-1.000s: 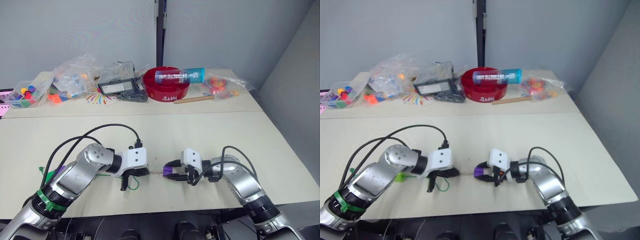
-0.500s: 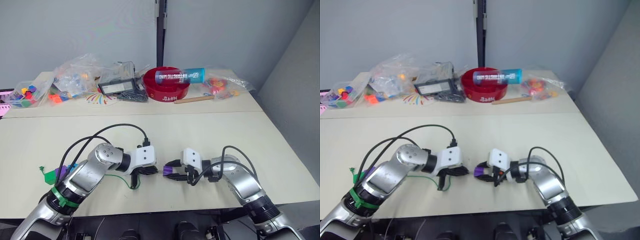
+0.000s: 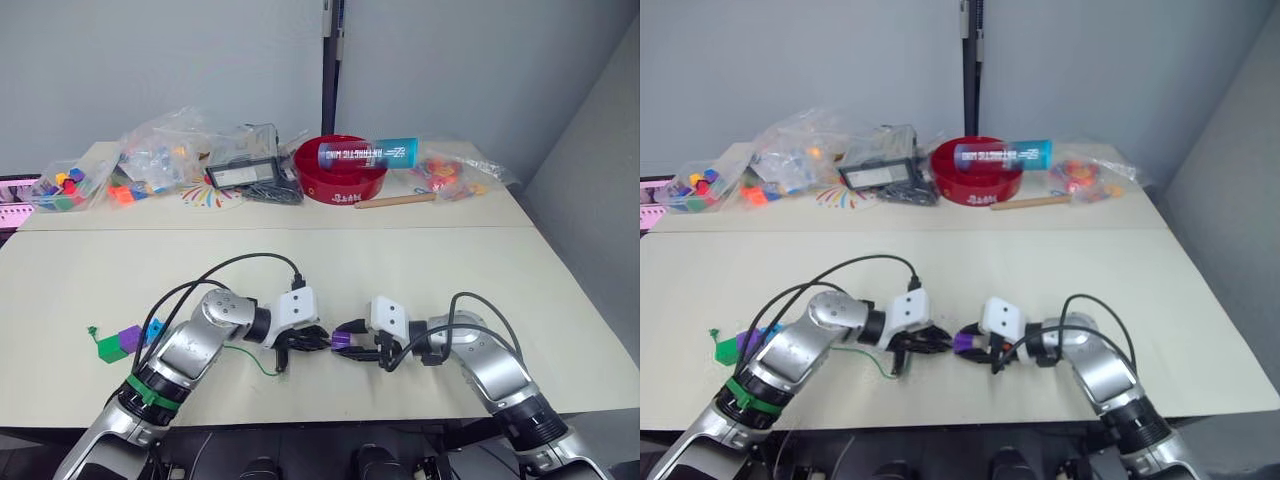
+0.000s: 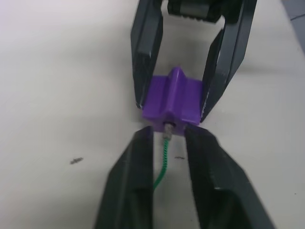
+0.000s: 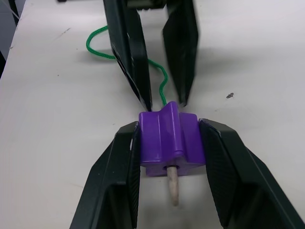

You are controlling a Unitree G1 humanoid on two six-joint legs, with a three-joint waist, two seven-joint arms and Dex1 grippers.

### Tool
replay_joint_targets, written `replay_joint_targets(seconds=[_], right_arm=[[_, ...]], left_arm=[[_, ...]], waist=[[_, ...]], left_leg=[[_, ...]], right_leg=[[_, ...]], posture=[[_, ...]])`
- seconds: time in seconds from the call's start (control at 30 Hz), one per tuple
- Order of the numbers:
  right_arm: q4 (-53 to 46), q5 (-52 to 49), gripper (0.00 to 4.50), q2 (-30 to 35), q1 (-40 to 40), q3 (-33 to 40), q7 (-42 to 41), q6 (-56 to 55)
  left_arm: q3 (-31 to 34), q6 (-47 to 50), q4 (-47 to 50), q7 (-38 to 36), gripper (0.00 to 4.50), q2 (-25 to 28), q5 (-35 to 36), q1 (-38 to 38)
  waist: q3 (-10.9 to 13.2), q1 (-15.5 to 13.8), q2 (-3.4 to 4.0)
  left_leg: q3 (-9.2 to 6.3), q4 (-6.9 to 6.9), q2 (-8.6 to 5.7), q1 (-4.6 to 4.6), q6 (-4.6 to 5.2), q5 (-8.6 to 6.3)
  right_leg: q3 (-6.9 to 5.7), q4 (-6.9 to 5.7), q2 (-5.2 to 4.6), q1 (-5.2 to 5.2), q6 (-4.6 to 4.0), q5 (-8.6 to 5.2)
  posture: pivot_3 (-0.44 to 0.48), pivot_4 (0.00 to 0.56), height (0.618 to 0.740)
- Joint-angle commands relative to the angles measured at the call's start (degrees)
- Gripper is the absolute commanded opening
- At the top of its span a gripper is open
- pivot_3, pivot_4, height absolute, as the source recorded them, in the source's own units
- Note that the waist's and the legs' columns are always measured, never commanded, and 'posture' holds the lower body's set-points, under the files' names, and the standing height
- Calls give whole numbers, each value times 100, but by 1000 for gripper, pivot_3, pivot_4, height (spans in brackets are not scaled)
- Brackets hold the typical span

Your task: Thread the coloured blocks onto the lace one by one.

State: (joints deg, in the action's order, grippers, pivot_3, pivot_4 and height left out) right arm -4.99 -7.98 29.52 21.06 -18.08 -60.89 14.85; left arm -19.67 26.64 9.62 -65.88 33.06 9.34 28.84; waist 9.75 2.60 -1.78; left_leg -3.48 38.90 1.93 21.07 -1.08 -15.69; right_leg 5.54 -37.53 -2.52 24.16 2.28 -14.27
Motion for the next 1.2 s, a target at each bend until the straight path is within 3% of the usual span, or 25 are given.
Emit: replay_joint_targets(seconds=[0.03, 0.13, 0.27, 0.67, 0.77, 0.9, 1.2], right_arm=[[-157, -29, 1374, 66, -115, -49, -45, 72], [-185, -46, 1374, 115, -142, -29, -57, 92], [-226, -76, 1374, 183, -148, -2, -97, 134], [-417, -198, 1374, 306, -174, 55, -86, 300], [-458, -218, 1374, 321, -192, 57, -67, 325], [-493, -225, 1374, 328, -208, 50, -50, 362], [-463, -215, 1374, 309, -211, 35, -7, 359]], left_arm=[[439, -72, 336, -88, 2256, 194, 340, -76], [662, 82, 484, -214, 2256, 411, 631, -283], [702, -282, 197, -178, 2256, 701, 420, -628], [307, -1432, -889, 125, 2256, 221, -173, -748], [288, -1478, -916, 71, 1482, 169, -135, -784], [319, -1408, -778, 34, 126, 88, -25, -755], [260, -1207, -481, 33, 0, -51, 23, -617]], waist=[[0, 11, 0], [0, 16, 1], [0, -6, 1], [0, -28, 0], [0, -27, 0], [0, -29, 0], [0, -20, 0]], left_leg=[[0, 0, 0, 0, 0, 0], [0, -4, 1, -2, 0, 0], [0, -3, 0, -1, 0, 0], [1, -2, -1, 2, 0, 0], [1, -2, -1, 1, 0, 0], [1, -2, -1, 1, 0, 0], [0, -2, 0, 2, 0, 0]], right_leg=[[0, -1, 0, 0, 0, 0], [0, -3, 2, 3, 0, 0], [-1, 1, 0, 1, 1, -1], [-2, 5, -1, 1, 0, 0], [-1, 5, -1, 0, 0, 0], [-1, 5, -1, 0, 1, 0], [-1, 5, -1, 1, 1, 0]], posture=[[0, 150, 740], [0, 150, 740], [0, 150, 740], [0, 150, 740], [0, 150, 740], [0, 150, 740], [0, 150, 740]])
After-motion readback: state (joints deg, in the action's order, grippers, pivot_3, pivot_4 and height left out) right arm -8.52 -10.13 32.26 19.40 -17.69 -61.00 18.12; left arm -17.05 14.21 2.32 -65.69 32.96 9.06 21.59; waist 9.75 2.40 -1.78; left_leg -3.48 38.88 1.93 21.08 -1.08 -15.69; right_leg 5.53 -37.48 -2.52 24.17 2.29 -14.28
